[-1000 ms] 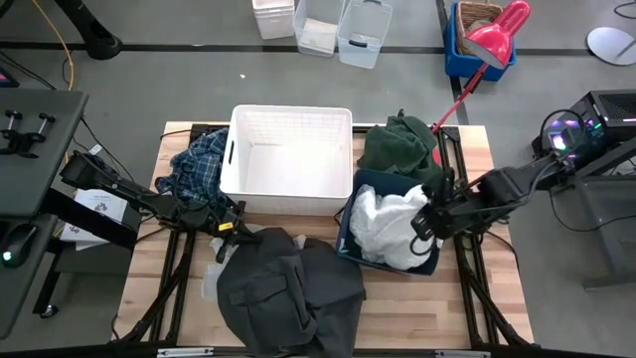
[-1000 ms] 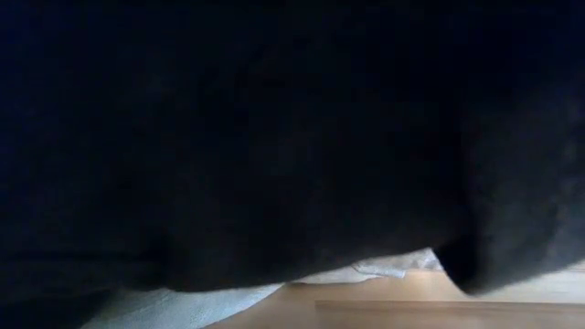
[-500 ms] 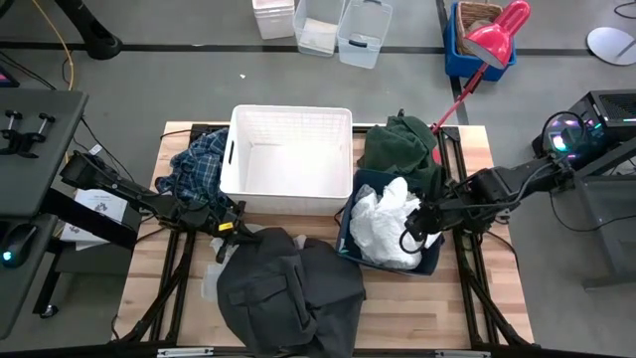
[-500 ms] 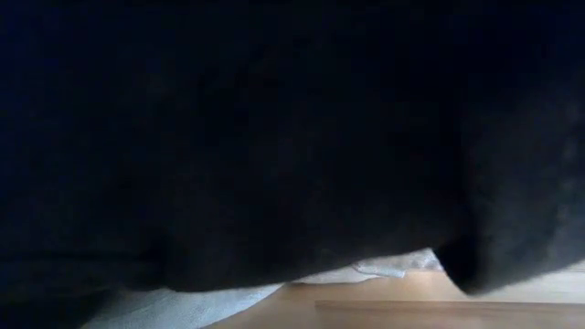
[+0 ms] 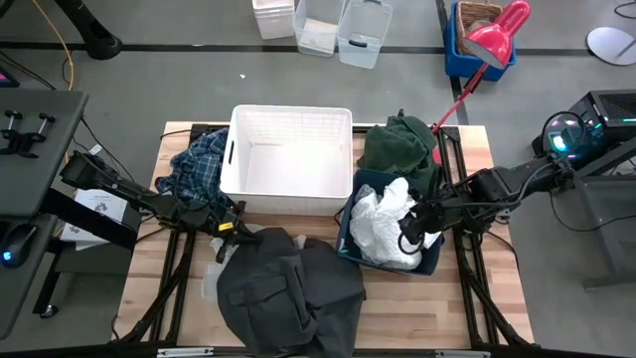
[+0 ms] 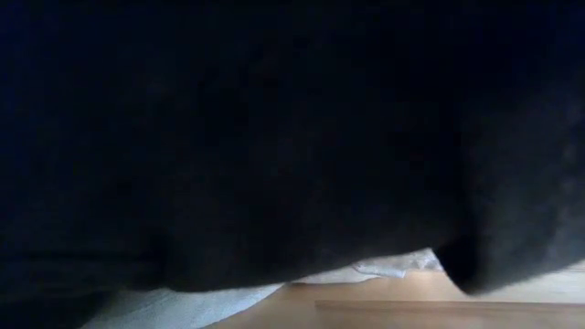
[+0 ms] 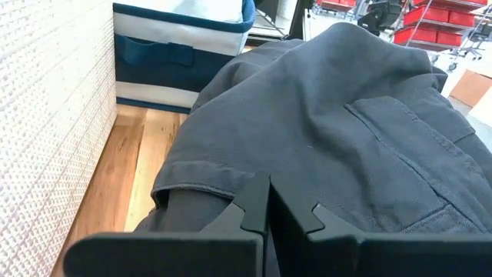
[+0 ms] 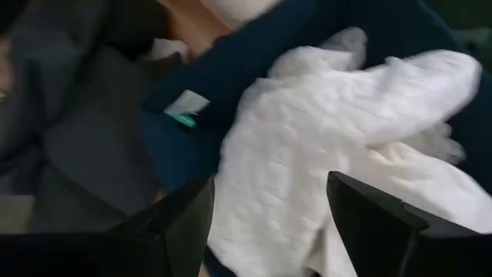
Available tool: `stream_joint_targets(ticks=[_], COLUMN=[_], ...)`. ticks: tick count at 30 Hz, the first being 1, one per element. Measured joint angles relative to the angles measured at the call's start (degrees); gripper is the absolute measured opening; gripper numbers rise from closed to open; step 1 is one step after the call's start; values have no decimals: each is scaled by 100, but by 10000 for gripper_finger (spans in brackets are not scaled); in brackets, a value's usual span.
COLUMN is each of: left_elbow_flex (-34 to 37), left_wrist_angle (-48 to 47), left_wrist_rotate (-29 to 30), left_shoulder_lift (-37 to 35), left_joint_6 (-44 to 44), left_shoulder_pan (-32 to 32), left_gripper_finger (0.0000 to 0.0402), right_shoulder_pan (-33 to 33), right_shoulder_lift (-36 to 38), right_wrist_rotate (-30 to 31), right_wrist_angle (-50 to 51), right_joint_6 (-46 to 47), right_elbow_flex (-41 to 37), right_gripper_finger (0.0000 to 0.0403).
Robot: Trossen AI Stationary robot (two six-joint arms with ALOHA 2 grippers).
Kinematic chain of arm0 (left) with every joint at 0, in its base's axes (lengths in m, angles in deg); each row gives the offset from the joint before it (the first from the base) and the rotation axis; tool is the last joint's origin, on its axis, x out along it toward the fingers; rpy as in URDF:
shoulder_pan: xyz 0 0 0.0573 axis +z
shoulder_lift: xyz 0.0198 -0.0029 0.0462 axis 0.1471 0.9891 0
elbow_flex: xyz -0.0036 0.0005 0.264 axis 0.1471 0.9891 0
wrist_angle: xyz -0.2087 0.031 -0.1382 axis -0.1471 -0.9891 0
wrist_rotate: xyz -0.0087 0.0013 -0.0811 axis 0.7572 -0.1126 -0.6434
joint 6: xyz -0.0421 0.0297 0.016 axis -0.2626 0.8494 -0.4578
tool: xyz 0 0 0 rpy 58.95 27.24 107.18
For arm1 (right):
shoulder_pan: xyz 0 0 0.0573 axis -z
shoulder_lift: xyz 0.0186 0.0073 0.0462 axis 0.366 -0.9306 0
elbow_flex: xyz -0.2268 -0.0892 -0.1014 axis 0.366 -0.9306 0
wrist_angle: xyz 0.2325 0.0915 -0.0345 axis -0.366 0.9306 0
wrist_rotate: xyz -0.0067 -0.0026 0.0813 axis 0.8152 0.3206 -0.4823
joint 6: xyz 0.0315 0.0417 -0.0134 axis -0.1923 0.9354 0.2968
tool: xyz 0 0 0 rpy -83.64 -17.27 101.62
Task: Sort clothes
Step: Put the white shirt into the blue bin
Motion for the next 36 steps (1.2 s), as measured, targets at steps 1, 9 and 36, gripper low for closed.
stream_joint_targets(ticks=[1, 9, 36], left_elbow_flex=[0, 2, 1], left_wrist_angle=[0, 0, 0], left_wrist_rotate=[0, 2, 2], left_shoulder_lift=[2, 0, 0], left_joint_6=[0, 0, -1], left_shoulder_pan=[0, -2, -1], left_gripper_finger=[0, 0, 0], right_shoulder_pan=[0, 0, 5], right_shoulder_lift=[0, 0, 0], right_wrist_rotate=[0, 0, 194], right_wrist_angle=[-111, -1095, -1926], right_joint_6=[-66, -638, -1013], right_elbow_flex=[2, 4, 7], right_gripper_finger=[248, 248, 248])
